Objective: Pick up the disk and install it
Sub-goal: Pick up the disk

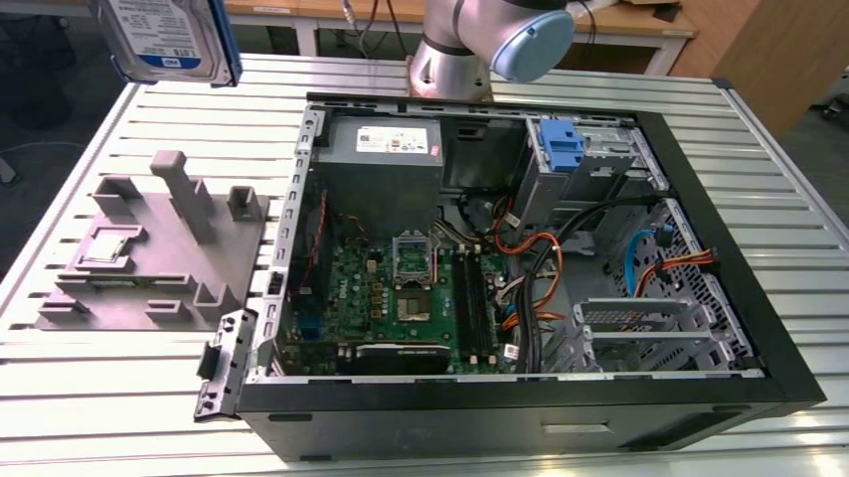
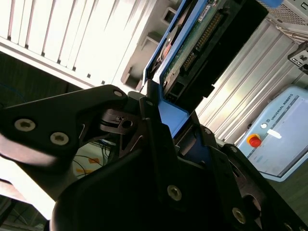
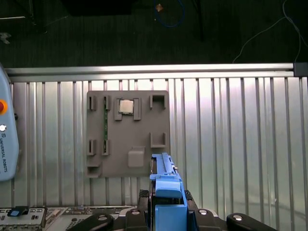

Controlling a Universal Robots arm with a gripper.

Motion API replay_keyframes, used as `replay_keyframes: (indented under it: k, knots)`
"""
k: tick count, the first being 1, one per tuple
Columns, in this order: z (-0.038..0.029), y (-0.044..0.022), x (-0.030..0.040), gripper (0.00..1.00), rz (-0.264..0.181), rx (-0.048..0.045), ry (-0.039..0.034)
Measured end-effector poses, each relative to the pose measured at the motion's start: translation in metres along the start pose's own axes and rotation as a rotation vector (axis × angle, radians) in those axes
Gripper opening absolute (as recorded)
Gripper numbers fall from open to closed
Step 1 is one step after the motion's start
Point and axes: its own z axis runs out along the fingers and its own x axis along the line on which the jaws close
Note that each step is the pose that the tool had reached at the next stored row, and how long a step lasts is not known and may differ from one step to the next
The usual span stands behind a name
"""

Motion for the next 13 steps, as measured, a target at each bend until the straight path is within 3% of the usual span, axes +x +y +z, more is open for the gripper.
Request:
replay_keyframes:
  k: [13]
  knots:
    - [-0.0001, -0.0054, -0.0002, 0.36, 0.000, 0.0000, 0.0000]
